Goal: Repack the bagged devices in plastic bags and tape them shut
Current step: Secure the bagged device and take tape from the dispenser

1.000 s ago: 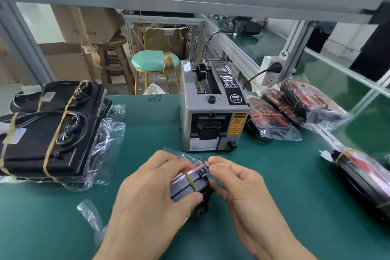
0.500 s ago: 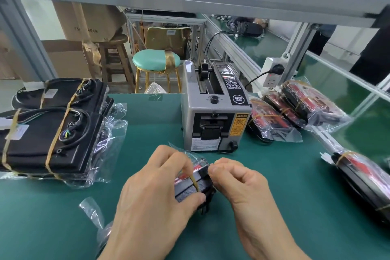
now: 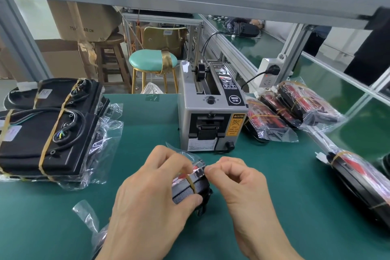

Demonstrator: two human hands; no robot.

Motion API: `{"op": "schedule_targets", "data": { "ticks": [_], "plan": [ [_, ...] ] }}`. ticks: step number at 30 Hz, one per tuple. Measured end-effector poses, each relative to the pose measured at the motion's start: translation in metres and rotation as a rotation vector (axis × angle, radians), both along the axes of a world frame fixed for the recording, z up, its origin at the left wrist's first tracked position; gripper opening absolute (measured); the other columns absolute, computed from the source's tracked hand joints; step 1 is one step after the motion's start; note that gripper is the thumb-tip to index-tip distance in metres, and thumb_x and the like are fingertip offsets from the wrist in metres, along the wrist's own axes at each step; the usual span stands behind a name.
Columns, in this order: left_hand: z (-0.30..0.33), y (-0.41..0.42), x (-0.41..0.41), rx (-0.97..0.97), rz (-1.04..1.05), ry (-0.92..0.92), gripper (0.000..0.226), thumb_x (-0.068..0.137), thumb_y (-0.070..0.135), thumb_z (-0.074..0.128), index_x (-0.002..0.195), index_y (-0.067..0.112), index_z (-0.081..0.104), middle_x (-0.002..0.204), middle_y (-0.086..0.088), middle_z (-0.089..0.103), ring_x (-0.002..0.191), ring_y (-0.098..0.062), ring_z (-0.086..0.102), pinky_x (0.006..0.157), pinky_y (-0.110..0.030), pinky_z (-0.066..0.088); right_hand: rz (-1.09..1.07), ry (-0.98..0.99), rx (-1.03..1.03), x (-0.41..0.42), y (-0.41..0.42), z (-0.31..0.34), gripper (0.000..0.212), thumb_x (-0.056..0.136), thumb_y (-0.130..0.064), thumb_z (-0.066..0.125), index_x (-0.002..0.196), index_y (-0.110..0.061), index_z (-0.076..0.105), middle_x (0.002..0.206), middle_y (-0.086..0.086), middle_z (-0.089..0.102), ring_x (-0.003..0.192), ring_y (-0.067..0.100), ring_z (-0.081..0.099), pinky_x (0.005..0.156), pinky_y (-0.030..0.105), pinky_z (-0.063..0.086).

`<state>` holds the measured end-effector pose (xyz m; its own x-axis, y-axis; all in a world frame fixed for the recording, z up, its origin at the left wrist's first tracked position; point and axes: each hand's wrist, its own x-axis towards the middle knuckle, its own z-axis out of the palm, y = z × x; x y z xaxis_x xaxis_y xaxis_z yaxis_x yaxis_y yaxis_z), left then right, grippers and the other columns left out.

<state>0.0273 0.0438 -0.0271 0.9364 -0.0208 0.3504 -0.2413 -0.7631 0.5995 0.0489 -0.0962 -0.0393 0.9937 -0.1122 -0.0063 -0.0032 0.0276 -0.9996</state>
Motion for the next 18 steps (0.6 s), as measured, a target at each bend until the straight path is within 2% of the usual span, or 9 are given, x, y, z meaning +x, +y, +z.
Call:
{"op": "schedule_targets", "data": {
  "ticks": [6, 11, 18],
  "plan": [
    [0.0011, -0.0014, 0.0, -0.009, 0.009, 0.006, 0.048, 0.052, 0.036, 0.087, 0.083, 0.039, 0.051, 0.095, 0.024, 0.049, 0.081, -0.009, 0.05, 0.056, -0.025, 0.044, -0.007, -0.01, -0.025, 0.0007, 0.0008, 0.0011, 0.025, 0.071, -0.002, 0.071, 0.048, -0.012, 0.067, 0.069, -0.007, 0.055, 0.064, 0.001, 0.051, 0.059, 0.006, 0.038],
    [0.0011, -0.001, -0.0012, -0.017, 0.0, 0.019, 0.039, 0.052, 0.037, 0.086, 0.075, 0.037, 0.054, 0.095, 0.024, 0.048, 0.082, -0.008, 0.049, 0.056, -0.021, 0.042, 0.022, 0.013, 0.036, -0.0015, 0.0014, 0.0015, 0.026, 0.071, -0.008, 0.068, 0.046, -0.014, 0.062, 0.069, -0.007, 0.051, 0.066, 0.003, 0.048, 0.06, 0.008, 0.036],
    [0.0015, 0.0002, -0.0004, -0.01, 0.0, 0.019, 0.039, 0.053, 0.036, 0.085, 0.075, 0.036, 0.053, 0.094, 0.021, 0.048, 0.08, -0.009, 0.048, 0.055, -0.018, 0.039, 0.019, 0.018, 0.03, -0.0004, 0.0007, 0.0002, 0.022, 0.071, -0.008, 0.07, 0.05, -0.011, 0.067, 0.074, -0.005, 0.053, 0.067, -0.001, 0.051, 0.061, 0.007, 0.037]
  ]
}}
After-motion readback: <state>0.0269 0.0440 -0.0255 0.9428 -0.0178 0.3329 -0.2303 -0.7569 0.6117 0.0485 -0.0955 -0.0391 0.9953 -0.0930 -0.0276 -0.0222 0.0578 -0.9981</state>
